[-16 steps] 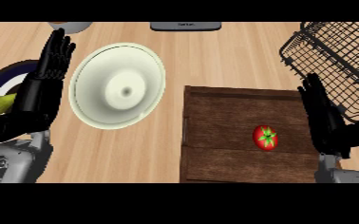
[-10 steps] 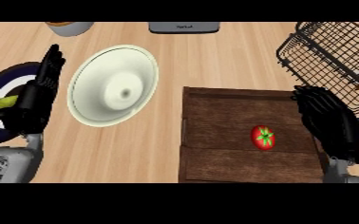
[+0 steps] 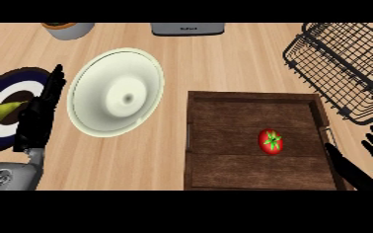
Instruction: Pick the tomato from the tray and place it in the tiered basket
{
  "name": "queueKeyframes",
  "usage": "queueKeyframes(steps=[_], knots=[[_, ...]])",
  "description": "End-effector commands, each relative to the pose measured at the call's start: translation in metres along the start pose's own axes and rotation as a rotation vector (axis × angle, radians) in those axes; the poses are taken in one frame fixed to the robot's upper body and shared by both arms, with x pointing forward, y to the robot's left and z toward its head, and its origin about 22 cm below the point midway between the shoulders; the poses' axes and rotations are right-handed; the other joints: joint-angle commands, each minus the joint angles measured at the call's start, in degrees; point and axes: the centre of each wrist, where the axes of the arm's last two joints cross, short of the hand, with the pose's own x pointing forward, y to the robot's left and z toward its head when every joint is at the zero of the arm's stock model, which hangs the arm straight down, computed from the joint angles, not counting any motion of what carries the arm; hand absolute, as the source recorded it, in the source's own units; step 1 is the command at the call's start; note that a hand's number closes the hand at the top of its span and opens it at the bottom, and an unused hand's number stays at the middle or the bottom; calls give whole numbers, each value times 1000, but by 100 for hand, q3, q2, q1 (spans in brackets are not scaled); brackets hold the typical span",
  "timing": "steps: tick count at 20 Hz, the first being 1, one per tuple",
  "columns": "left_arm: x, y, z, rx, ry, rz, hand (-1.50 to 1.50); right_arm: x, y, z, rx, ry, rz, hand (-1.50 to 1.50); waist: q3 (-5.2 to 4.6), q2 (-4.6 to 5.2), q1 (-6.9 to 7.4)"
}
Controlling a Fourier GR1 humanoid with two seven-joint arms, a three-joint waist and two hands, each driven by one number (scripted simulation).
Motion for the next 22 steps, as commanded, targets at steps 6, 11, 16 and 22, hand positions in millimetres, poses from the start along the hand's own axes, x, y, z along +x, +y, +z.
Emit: queueKeyframes(steps=[6, 11, 16, 22], knots=[[2, -13, -3, -27, 10, 7, 0, 70, -31, 18, 286, 80, 447, -150, -24, 37, 179], [3, -12, -2, -51, 4, -3, 0, 118, -26, 16, 399, 165, 630, -150, -10, 34, 268], [7, -17, -5, -70, -5, -3, 0, 166, 5, -9, 369, 234, 644, -150, 2, 30, 283], [9, -14, -7, -37, -4, 6, 0, 156, 47, -9, 433, 361, 697, -150, 2, 23, 282]])
